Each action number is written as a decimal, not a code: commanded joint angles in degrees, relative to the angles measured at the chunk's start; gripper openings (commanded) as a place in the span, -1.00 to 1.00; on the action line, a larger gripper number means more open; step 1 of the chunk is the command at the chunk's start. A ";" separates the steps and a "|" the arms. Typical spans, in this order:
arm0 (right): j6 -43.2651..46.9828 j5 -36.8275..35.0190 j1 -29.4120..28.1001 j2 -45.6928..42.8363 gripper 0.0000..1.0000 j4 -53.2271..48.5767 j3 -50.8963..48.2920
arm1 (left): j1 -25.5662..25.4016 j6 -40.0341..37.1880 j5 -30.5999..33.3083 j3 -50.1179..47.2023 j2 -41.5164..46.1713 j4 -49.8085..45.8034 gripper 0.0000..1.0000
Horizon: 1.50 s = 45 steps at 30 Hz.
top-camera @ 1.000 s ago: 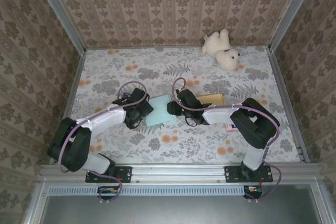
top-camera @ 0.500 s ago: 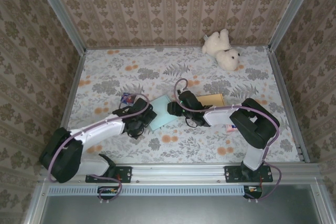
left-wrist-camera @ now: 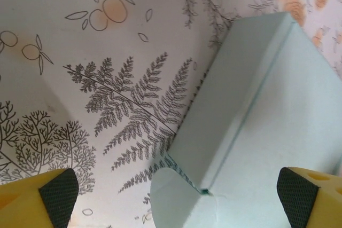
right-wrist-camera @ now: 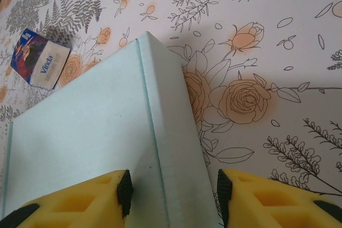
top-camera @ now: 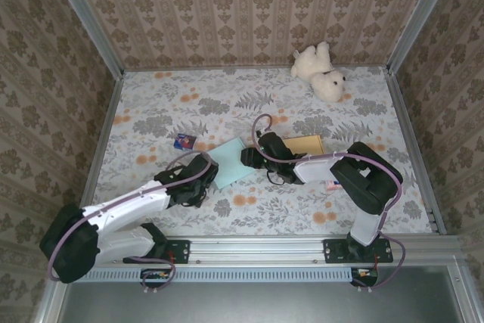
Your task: Fold the paper box
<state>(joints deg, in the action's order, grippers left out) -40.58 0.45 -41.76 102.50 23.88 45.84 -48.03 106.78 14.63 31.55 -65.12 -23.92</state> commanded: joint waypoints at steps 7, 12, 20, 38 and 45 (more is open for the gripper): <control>-1.88 2.31 -1.77 -0.72 -0.03 0.94 -4.27 | 3.19 1.24 1.34 5.68 -5.90 -1.80 1.00; -3.50 2.21 -4.44 -3.81 -0.03 3.44 -7.27 | 7.06 -6.30 -1.99 7.84 -11.07 1.85 1.00; -7.26 -0.07 -9.09 -5.06 -0.03 7.59 -9.93 | 9.09 -15.22 -5.82 12.69 -19.32 5.41 1.00; -11.12 -8.48 -9.29 -3.80 -0.02 11.89 -13.22 | 10.26 -18.69 -7.12 16.92 -14.32 -9.18 1.00; -11.34 -8.62 -9.47 -3.62 -0.03 12.15 -13.32 | 8.98 -16.73 -10.87 11.83 -15.09 -4.09 1.00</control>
<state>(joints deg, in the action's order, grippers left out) -51.24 -6.96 -50.81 97.97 36.21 33.63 -38.65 88.27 5.74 45.23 -79.99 -28.32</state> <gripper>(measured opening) 0.488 0.999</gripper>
